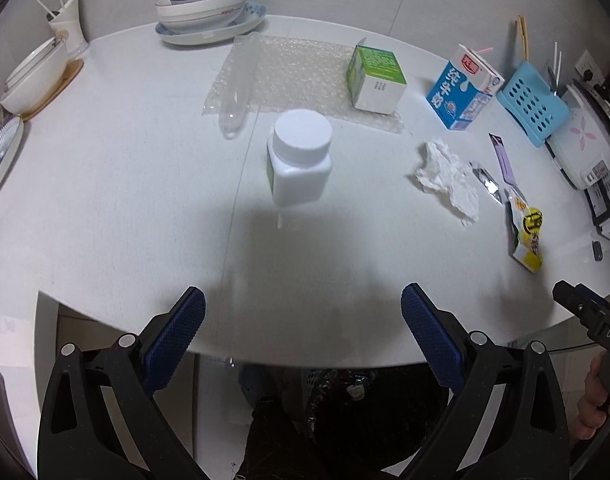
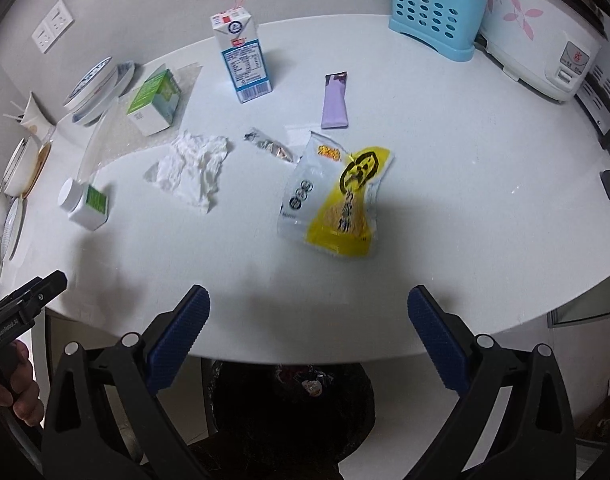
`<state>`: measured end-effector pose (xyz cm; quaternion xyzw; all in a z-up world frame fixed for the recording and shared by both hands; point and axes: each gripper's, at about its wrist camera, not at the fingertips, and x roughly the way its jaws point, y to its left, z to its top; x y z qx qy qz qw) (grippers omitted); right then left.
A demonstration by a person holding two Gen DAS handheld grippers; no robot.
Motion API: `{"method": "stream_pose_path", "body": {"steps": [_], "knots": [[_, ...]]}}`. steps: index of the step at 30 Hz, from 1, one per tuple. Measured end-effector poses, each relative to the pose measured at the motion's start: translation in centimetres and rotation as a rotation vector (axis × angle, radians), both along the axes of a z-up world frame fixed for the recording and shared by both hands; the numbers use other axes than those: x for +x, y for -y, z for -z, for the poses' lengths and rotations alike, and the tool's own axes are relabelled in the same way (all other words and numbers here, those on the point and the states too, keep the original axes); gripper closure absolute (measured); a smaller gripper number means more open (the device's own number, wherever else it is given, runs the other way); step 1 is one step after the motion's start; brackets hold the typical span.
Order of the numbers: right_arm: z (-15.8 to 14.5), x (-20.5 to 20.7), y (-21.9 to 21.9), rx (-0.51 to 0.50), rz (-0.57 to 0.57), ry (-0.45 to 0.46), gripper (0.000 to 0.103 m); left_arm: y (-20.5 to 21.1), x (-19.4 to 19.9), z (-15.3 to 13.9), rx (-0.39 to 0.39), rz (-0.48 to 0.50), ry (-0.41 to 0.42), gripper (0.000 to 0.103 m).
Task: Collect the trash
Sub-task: 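Grasp the white pill bottle with the left tool while the right tool grasps the yellow snack bag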
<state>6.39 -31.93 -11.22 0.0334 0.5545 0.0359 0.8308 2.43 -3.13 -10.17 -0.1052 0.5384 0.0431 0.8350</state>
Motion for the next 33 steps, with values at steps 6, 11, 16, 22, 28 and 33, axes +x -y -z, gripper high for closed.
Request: {"method": "stream_pose_path", "body": {"steps": [6, 11, 16, 22, 28, 33], "knots": [[0.7, 3.4, 0.2, -0.027, 0.045, -0.038, 0.008, -1.3, 3.1, 0.5, 0.003, -0.001, -0.013, 0.007], [1.5, 6.1, 0.8, -0.045, 0.094, -0.066, 0.008, -2.2, 5.5, 1.5, -0.007, 0.001, -0.028, 0.007], [2.5, 8.2, 1.6, -0.052, 0.142, -0.094, 0.012, -2.9, 6.9, 2.4, -0.025, 0.004, -0.046, 0.008], [3.8, 10.3, 2.5, -0.001, 0.195, -0.153, 0.017, -2.9, 8.5, 2.6, -0.026, 0.024, -0.046, 0.009], [5.0, 11.2, 3.1, 0.029, 0.238, -0.217, 0.032, -2.2, 9.8, 2.9, -0.029, 0.049, -0.056, 0.018], [5.1, 11.5, 2.9, -0.008, 0.229, -0.228, 0.052, -1.6, 10.3, 3.1, -0.035, 0.074, -0.064, 0.030]]}}
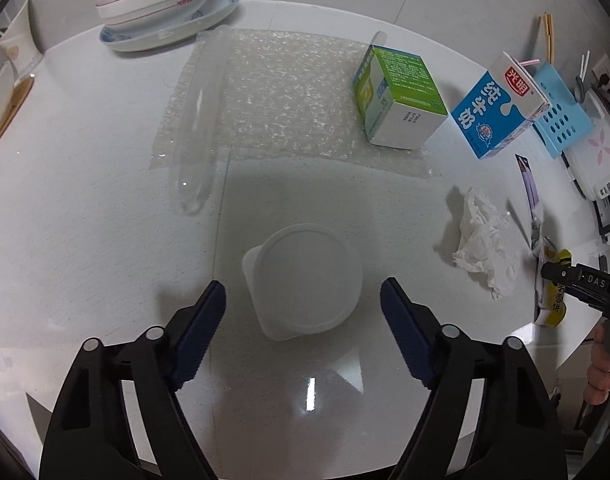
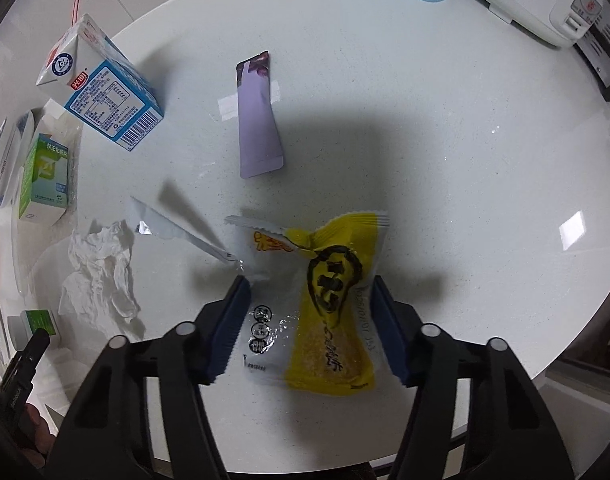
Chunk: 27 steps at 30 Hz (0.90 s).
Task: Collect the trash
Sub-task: 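Grasp the white pill bottle with the left tool while the right tool grasps the yellow snack bag, then carry the white pill bottle and yellow snack bag over the trash bin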
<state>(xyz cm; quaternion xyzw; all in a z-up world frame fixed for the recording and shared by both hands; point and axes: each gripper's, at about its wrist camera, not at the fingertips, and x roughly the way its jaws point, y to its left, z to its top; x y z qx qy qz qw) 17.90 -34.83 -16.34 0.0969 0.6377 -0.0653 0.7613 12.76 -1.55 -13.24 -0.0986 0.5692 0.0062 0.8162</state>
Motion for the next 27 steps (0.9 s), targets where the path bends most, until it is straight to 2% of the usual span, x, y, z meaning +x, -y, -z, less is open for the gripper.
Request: {"method": "stream_pose_path", "body": {"steps": [1, 3, 6, 9, 15, 27], "knots": [[0.0, 0.0, 0.0, -0.009, -0.003, -0.004, 0.055, 0.1, 0.0, 0.0, -0.002, 0.003, -0.002, 0.032], [0.0, 0.1, 0.1, -0.022, -0.006, -0.014, 0.068, 0.2, 0.2, 0.1, -0.007, 0.010, -0.009, 0.039], [0.0, 0.4, 0.3, -0.017, -0.006, -0.021, 0.078, 0.5, 0.3, 0.2, 0.000, 0.019, -0.012, 0.050], [0.1, 0.4, 0.7, 0.000, -0.002, -0.022, 0.082, 0.9, 0.4, 0.2, 0.007, 0.031, -0.015, 0.057], [0.3, 0.1, 1.2, 0.021, -0.004, -0.012, 0.086, 1.2, 0.3, 0.2, 0.008, 0.030, -0.011, 0.058], [-1.6, -1.8, 2.6, 0.037, -0.004, 0.018, 0.087, 2.3, -1.0, -0.7, 0.014, 0.065, 0.003, 0.060]]}}
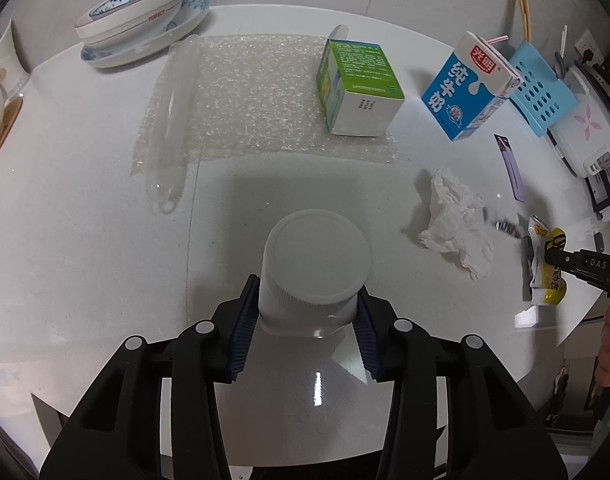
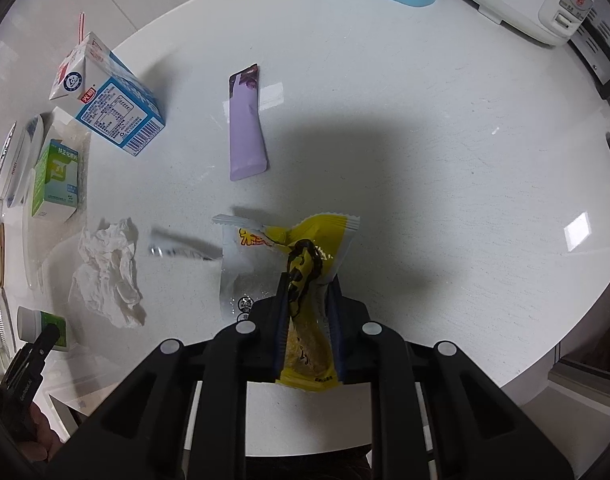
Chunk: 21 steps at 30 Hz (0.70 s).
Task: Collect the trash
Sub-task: 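Carry the white pill bottle and yellow snack bag over the trash bin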
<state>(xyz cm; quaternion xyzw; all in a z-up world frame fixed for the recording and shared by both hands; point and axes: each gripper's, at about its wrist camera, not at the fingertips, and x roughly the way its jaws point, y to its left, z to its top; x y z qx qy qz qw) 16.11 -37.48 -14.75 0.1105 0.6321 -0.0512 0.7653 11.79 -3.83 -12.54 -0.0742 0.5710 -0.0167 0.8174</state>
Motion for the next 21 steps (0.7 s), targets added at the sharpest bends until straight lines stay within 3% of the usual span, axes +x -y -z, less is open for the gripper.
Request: {"method": "stream_pose_path", "body": {"steps": [21], "knots": [[-4.3, -4.4, -1.7, 0.015, -0.101, 0.109, 0.087, 2.1, -3.6, -2.6, -0.022, 0.023, 0.015, 0.060]]}}
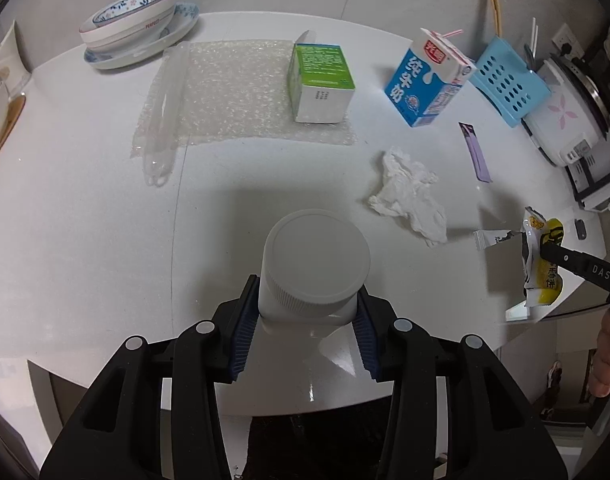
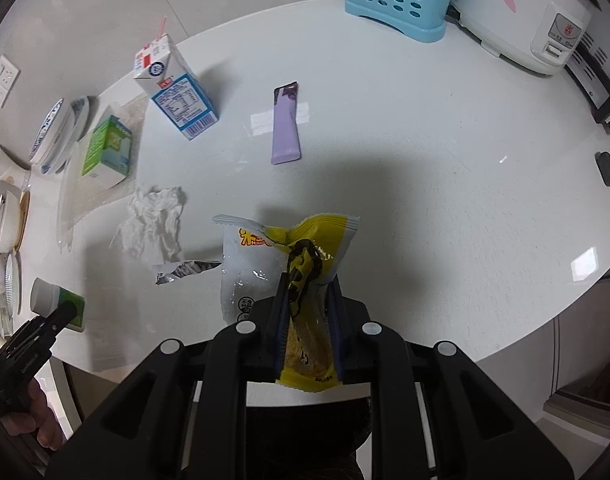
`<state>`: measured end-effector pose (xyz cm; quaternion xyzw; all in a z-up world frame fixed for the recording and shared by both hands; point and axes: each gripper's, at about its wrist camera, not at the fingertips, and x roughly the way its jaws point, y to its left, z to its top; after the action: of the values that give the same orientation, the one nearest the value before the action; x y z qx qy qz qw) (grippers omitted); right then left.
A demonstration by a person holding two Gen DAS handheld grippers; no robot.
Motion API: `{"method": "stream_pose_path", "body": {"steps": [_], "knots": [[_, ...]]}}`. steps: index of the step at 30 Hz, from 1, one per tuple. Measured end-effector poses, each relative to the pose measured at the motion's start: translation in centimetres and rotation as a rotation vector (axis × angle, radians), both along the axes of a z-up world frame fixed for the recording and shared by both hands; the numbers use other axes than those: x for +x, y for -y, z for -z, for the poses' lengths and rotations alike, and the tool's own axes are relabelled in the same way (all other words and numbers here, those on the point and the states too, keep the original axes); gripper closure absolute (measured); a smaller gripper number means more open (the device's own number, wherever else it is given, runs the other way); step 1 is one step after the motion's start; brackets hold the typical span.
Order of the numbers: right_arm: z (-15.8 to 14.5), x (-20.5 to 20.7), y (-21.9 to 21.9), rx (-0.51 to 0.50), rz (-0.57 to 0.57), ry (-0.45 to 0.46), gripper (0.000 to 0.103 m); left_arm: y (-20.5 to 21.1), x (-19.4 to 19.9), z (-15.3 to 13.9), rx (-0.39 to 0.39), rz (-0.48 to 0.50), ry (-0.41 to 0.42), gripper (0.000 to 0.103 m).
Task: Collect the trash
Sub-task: 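Carry the white pill bottle and yellow snack bag over the trash bin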
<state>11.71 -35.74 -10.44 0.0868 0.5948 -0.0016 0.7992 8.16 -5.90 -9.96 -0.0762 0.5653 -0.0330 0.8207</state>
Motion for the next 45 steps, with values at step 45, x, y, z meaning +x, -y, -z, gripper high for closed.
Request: {"method": "stream_pose_path", "body": {"steps": [45], "knots": [[0.4, -16.2, 1.8, 0.024, -0.193, 0.044, 0.087, 7.4, -16.2, 2.4, -0.058, -0.011, -0.060, 0.060]]}}
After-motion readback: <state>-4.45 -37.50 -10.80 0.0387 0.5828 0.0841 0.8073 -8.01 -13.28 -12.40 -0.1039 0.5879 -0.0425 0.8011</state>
